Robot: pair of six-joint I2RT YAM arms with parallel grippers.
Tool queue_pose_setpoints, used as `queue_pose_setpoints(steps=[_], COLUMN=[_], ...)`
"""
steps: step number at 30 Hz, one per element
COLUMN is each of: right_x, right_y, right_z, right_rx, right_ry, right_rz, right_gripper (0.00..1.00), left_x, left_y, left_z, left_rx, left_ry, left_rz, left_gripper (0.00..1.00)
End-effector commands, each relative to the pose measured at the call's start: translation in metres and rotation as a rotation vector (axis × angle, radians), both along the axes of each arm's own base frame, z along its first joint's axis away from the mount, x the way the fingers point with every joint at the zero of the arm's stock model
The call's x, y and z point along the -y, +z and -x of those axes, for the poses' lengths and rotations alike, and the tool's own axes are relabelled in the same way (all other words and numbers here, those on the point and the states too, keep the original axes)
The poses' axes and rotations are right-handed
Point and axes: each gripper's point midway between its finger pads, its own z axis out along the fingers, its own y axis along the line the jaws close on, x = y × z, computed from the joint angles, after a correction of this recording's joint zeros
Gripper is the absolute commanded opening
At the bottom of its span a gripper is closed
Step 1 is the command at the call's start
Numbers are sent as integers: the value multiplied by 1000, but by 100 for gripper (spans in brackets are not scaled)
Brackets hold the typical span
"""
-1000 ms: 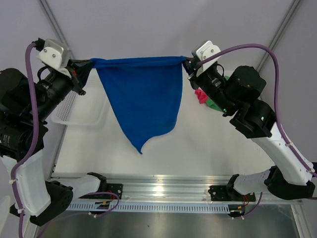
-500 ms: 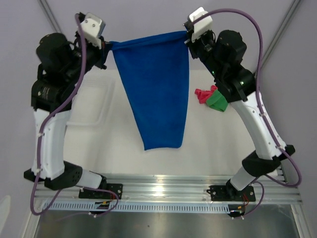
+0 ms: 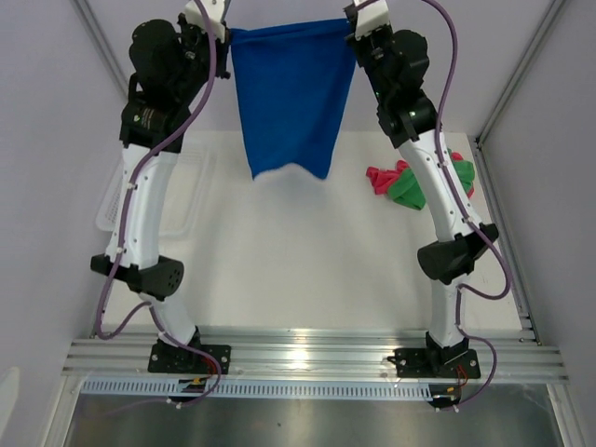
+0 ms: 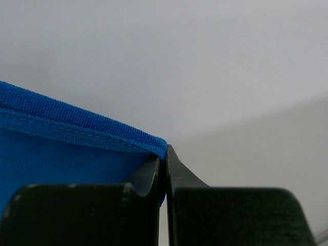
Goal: Roll the towels
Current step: Flatten the towel
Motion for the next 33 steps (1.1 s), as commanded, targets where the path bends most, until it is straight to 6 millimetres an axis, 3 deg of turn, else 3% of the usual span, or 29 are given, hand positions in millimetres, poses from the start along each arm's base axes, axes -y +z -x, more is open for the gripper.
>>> queue_pose_setpoints(steps=[1, 4, 6, 9, 11, 14, 16, 17, 18, 19, 20, 21, 22, 23, 24, 25, 28, 29, 30, 31, 32, 33], right_x=[63, 68, 66, 57, 55, 60, 62, 68, 66, 65, 69, 68, 62, 53, 55, 48, 40, 36, 33, 30, 25, 22], right_y=[79, 93, 85, 59, 35, 20, -4, 7, -24, -29, -7, -11, -42, -47, -33, -61, -64, -88, -95, -93, -118, -127], right_z=[5, 2, -7, -26, -41, -44, -49, -35, -42, -38, -15, -8, -9, 0, 21, 24, 62, 67, 75, 94, 100, 109], right_rx=[301, 385, 378, 329, 279, 225, 157, 165, 101, 89, 137, 137, 96, 91, 114, 65, 55, 6, -15, -28, -83, -106], right_ry=[-205, -198, -198, -197, -222, -264, -279, -284, -281, -276, -271, -262, -251, -228, -214, -189, -134, -113, -89, -45, -15, 8], right_rz=[-101, -137, -135, -74, -21, 16, 43, 30, 64, 74, 54, 66, 109, 118, 110, 146, 127, 141, 138, 132, 140, 143], right_gripper=[0, 0, 0, 0, 0, 0, 0, 0, 0, 0, 0, 0, 0, 0, 0, 0, 0, 0, 0, 0, 0, 0], left_x=[-35, -37, -37, -40, -38, -33, -28, -25, -22, -22, -20, -16, -14, -12, -14, -17, -23, -25, -26, -28, -28, -29], left_y=[52, 56, 43, 45, 34, 15, -5, -12, -16, -20, -23, -28, -34, -43, -42, -44, -70, -75, -82, -102, -113, -118], left_z=[-11, -25, -40, -47, -57, -67, -73, -73, -72, -71, -66, -63, -58, -55, -43, -36, -12, -3, 4, 15, 24, 32], left_rx=[192, 238, 224, 243, 226, 185, 137, 118, 103, 89, 69, 48, 18, -13, -22, -42, -132, -159, -182, -235, -274, -289], left_ry=[141, 165, 176, 182, 173, 155, 135, 119, 101, 95, 82, 51, 37, 24, 18, 20, 23, 21, 21, 14, 9, 0], left_rz=[32, 10, -13, -13, -27, -53, -70, -76, -75, -73, -65, -67, -68, -54, -49, -43, -31, -27, -27, -37, -37, -37], left_gripper=[1, 1, 1, 1, 1, 1, 1, 1, 1, 1, 1, 1, 1, 1, 1, 1, 1, 1, 1, 1, 1, 1])
